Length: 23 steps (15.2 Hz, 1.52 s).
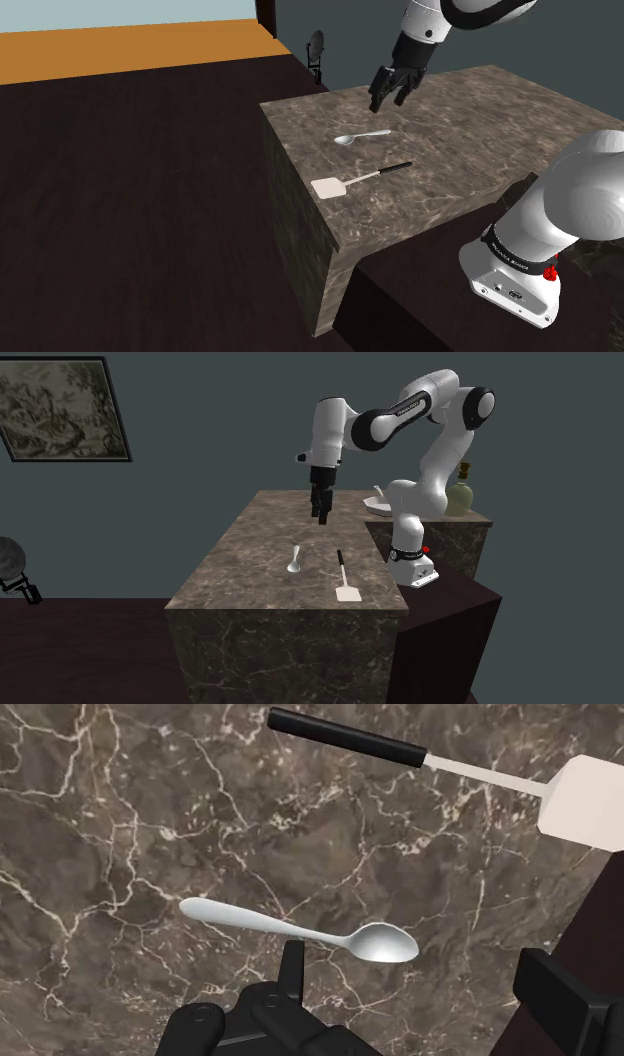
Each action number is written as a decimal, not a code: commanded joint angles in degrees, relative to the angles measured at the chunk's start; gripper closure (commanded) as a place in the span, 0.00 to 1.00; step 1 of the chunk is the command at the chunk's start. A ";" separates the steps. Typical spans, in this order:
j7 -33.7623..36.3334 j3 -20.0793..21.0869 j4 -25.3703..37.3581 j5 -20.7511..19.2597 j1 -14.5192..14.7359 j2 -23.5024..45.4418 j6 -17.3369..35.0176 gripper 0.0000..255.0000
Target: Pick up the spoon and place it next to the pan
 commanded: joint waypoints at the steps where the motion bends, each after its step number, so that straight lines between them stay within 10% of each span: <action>1: 0.99 0.87 -0.92 0.57 0.08 3.58 6.19 0.00; 9: 4.72 3.59 0.58 1.19 -0.45 21.24 27.80 0.00; 23: 4.62 3.96 0.46 1.35 -0.26 27.67 34.37 0.00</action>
